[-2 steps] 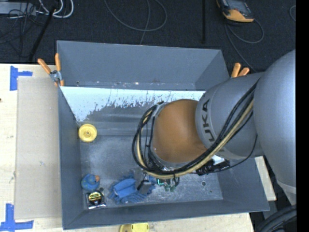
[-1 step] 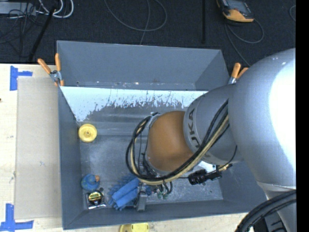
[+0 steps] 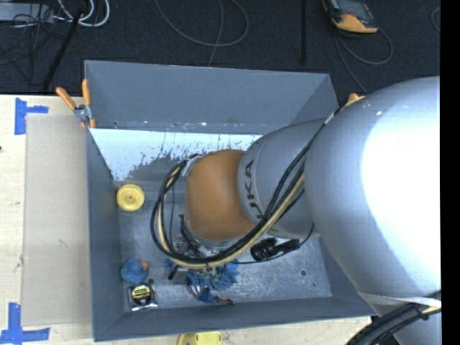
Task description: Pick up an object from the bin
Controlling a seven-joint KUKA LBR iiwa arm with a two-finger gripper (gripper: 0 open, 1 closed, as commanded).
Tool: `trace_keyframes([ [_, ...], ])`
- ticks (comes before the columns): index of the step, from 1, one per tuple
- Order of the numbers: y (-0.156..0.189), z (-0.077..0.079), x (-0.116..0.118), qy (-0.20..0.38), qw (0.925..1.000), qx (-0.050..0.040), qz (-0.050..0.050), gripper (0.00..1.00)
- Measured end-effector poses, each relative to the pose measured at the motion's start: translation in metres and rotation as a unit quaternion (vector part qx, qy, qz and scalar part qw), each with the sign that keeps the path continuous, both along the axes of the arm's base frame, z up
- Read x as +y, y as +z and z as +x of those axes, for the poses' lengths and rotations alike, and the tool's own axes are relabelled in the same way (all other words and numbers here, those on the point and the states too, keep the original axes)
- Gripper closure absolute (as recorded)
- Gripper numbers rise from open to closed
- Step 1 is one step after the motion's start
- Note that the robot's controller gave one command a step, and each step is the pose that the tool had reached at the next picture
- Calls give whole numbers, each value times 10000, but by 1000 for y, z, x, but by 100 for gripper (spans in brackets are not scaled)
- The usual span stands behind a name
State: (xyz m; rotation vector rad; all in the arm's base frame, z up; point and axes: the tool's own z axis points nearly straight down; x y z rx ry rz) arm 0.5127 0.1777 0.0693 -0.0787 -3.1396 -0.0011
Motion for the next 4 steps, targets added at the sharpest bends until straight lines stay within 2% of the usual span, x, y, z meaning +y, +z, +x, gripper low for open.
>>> trace_keyframes([
  [1, 0, 0, 0, -4, 10000, 0, 0, 0],
  [2, 0, 0, -1, -8, 10000, -2, -3, 0],
  [3, 12, 6, -33, 335, 9994, 3, 4, 0],
  [4, 1, -5, -94, 191, 9998, 110, -34, 100],
])
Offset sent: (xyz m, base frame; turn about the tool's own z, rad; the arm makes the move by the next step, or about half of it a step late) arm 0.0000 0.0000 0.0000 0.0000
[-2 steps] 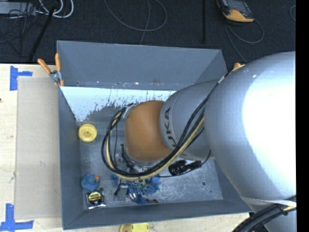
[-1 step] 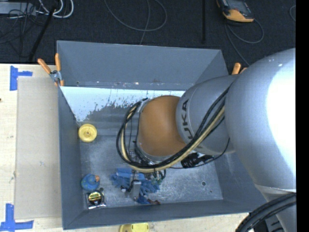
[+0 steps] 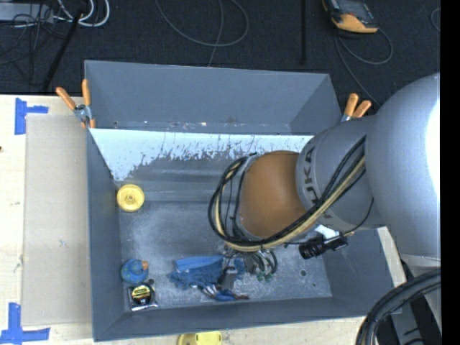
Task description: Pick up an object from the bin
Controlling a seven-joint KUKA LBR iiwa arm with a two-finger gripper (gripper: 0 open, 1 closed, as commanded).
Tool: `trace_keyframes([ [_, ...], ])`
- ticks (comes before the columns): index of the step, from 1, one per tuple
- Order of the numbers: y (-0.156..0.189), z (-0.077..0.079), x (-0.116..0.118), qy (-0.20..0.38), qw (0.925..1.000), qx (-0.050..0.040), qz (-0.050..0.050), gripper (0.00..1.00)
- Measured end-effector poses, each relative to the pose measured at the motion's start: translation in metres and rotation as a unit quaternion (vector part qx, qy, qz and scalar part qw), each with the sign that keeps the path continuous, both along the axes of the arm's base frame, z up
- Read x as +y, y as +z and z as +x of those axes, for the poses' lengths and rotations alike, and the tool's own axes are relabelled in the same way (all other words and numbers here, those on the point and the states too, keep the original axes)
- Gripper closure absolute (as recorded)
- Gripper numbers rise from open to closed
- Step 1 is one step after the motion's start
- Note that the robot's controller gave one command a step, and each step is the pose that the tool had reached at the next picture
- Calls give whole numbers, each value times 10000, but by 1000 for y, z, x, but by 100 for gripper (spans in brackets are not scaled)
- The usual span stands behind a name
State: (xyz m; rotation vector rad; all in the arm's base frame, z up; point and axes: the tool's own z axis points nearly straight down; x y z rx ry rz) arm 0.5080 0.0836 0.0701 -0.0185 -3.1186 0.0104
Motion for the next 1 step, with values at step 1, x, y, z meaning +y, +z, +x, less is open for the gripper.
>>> trace_keyframes([
  [1, 0, 0, 0, -5, 10000, -1, 0, 100],
])
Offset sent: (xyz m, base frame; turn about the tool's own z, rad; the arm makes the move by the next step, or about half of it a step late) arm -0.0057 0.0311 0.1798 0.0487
